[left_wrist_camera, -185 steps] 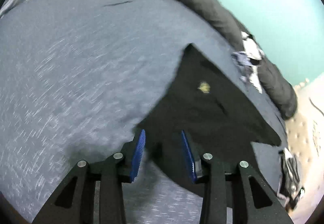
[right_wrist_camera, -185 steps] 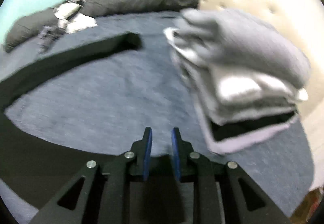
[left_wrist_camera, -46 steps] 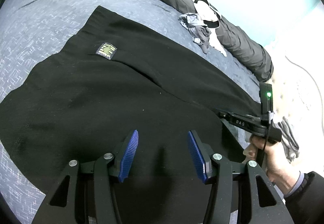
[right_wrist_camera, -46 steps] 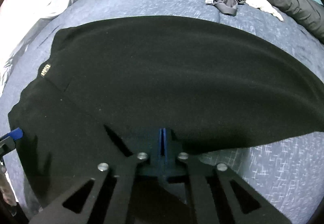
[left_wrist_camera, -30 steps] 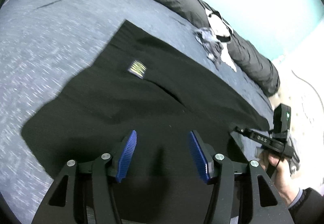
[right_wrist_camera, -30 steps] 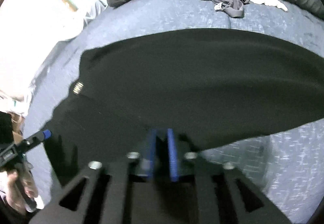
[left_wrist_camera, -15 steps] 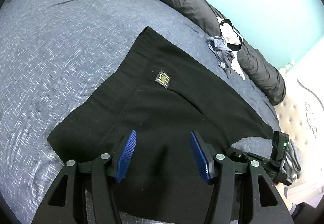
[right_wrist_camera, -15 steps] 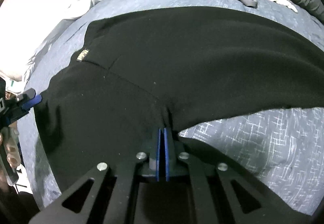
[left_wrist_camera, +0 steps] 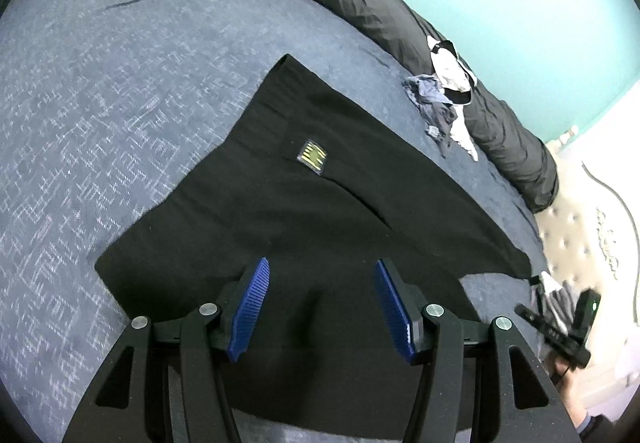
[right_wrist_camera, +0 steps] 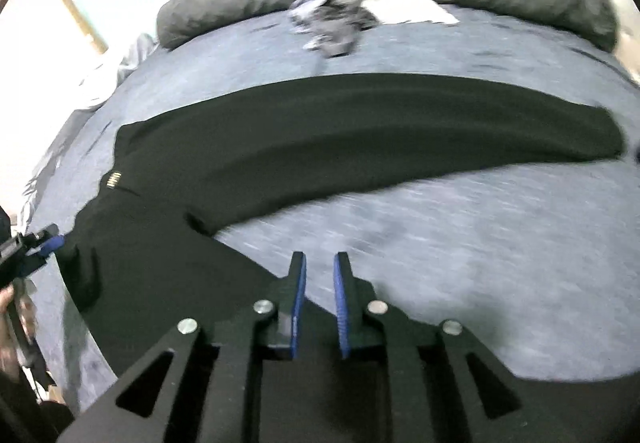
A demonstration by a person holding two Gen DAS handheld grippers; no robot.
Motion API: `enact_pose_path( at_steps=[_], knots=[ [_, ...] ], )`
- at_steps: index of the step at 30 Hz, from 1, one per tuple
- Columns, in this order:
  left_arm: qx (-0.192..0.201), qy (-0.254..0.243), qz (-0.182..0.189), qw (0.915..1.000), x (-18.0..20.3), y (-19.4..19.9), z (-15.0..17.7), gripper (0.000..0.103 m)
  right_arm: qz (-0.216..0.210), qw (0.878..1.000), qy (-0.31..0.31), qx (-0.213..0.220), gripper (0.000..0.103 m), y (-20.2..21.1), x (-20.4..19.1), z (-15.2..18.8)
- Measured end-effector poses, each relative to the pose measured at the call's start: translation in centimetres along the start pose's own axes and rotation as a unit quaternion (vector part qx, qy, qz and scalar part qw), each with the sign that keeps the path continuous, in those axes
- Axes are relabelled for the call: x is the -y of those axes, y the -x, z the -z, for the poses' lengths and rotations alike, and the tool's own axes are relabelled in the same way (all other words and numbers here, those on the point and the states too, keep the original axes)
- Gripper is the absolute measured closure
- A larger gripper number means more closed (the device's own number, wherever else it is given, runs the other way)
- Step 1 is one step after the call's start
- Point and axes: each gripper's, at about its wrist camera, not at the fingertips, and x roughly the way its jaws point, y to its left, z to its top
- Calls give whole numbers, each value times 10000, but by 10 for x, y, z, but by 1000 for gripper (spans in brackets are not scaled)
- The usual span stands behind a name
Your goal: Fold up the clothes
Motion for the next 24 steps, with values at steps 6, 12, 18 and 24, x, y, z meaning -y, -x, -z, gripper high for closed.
enact_pose_path(
  at_steps=[6,12,18,24],
  knots=[
    [-181,-204,-179,9995,11,22,14,44,328,9983,-472,138,63,72,85,28],
    [-593,-84,-214,9980,-3,35,35,38,719,9941,-816,22,57,122,146,80],
    [-757,-32,-399,9963,-19,45,46,38,1207,9853,-1206,-120,54,152,202,128],
    [-821,-5,-449,9956,-26,50,49,38,1443,9687,-2018,-23,48,175,257,158]
  ],
)
